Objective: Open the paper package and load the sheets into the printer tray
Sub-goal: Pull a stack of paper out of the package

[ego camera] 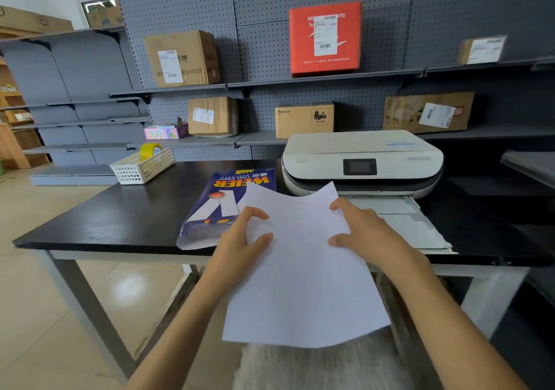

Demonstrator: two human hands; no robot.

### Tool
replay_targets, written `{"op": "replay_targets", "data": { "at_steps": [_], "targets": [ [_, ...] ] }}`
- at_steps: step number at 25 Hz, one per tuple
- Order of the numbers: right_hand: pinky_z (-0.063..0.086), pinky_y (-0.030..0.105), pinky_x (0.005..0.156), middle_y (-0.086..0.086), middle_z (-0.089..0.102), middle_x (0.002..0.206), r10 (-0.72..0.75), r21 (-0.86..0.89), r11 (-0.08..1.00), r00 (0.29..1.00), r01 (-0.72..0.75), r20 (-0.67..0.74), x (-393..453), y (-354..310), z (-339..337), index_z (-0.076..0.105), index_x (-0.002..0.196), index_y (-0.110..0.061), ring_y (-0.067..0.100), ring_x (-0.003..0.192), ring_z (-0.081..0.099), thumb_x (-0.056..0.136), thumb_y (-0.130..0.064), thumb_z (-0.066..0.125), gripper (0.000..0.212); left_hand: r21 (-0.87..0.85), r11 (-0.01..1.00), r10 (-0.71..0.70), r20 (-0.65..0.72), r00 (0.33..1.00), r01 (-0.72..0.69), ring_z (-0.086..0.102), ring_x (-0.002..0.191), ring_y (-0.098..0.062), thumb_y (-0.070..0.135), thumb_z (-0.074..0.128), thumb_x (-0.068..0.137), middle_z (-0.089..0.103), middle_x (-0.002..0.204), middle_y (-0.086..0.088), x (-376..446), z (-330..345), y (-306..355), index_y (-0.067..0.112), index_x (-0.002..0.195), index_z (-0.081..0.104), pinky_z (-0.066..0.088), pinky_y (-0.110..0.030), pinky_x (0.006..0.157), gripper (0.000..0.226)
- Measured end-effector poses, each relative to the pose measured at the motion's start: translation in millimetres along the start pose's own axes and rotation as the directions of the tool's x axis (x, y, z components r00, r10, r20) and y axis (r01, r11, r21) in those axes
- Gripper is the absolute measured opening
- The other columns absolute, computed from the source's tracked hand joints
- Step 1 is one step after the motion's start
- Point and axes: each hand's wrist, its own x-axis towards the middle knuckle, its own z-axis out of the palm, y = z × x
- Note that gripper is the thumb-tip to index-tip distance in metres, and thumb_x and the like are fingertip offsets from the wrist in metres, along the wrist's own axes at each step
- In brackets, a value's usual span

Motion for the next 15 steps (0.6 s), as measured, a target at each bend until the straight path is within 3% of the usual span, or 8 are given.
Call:
{"op": "replay_targets", "data": {
  "at_steps": [3,5,9,15],
  "targets": [
    [0.040,0.034,0.082,0.013,0.043,0.134,0.082,0.048,0.996,0.997,-0.081,-0.017,7.7,27.2,-8.1,0.024,0.148,-0.026,0.030,0.112,0.048,0.092,-0.024,0.067,0.071,-0.007,1.000,0.019,0.035,0.999,-0.019,0.060,0.094,-0.019,0.020,0.059,0.091,0.064,0.109,0.001,14.5,25.9,7.9,0.034,0.110,0.051,0.046,-0.017,0.074,0.025],
    [0.046,0.038,0.086,0.015,0.048,0.135,0.128,0.075,0.989,0.991,-0.125,-0.028,11.5,44.0,-13.4,0.023,0.148,-0.023,0.033,0.116,0.052,0.091,-0.023,0.068,0.073,-0.022,0.999,0.029,0.050,0.998,-0.028,0.060,0.092,-0.023,0.020,0.059,0.090,0.064,0.109,0.000,21.4,40.2,13.0,0.033,0.110,0.051,0.045,-0.015,0.069,0.025],
    [0.050,0.039,0.085,0.015,0.054,0.129,0.212,0.037,0.977,0.976,-0.210,-0.049,11.4,71.4,-25.1,0.032,0.137,-0.012,0.032,0.111,0.057,0.091,-0.024,0.068,0.060,-0.050,0.998,0.036,0.096,0.995,-0.031,0.062,0.093,-0.030,0.022,0.059,0.089,0.066,0.106,-0.009,32.9,70.6,22.7,0.035,0.108,0.050,0.053,-0.040,0.080,0.025],
    [0.050,0.046,0.097,0.013,0.053,0.134,0.286,0.087,0.956,0.955,-0.280,-0.081,6.7,108.7,-44.3,0.038,0.140,-0.012,0.030,0.116,0.057,0.091,-0.025,0.068,0.059,-0.084,0.996,0.029,0.181,0.983,-0.014,0.067,0.081,-0.028,0.027,0.059,0.089,0.069,0.093,-0.008,48.3,107.7,39.8,0.037,0.105,0.049,0.057,-0.042,0.072,0.021]
  ]
}}
